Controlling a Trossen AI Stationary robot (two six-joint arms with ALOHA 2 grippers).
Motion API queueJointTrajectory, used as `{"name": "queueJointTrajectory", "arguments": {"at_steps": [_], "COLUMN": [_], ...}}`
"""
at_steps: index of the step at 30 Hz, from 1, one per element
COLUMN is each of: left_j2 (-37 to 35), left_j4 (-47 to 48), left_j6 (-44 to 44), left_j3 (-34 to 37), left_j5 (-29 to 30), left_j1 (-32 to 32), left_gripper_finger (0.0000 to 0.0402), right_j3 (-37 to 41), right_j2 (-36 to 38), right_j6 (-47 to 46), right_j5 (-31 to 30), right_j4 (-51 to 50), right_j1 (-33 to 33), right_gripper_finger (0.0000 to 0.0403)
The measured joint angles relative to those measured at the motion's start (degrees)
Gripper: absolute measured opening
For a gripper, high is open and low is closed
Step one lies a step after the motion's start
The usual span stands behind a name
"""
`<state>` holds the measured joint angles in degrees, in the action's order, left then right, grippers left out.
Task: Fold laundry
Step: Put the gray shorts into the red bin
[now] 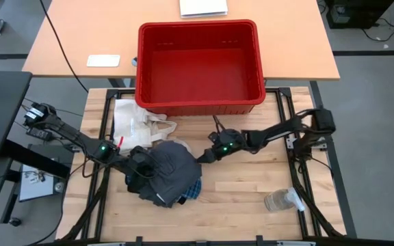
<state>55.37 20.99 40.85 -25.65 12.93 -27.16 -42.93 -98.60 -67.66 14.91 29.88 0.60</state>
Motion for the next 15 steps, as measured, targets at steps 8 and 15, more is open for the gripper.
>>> {"name": "queueJointTrajectory", "arguments": {"at_steps": [8, 15], "left_j2": [0.0, 0.0], "left_j4": [0.6, 3.0], "left_j6": [0.0, 2.4], "left_j3": [0.0, 0.0], "left_j5": [-0.4, -1.0], "left_j1": [0.0, -0.1], "left_gripper_finger": [0.0143, 0.0143], "right_j3": [-11.0, -21.5], "right_j2": [-11.4, -14.9], "right_j6": [-2.9, -4.5], "right_j5": [1.2, 2.6], "right_j4": [1.9, 1.8], "right_j1": [-0.6, -1.8], "right_gripper_finger": [0.0398, 0.0399]}}
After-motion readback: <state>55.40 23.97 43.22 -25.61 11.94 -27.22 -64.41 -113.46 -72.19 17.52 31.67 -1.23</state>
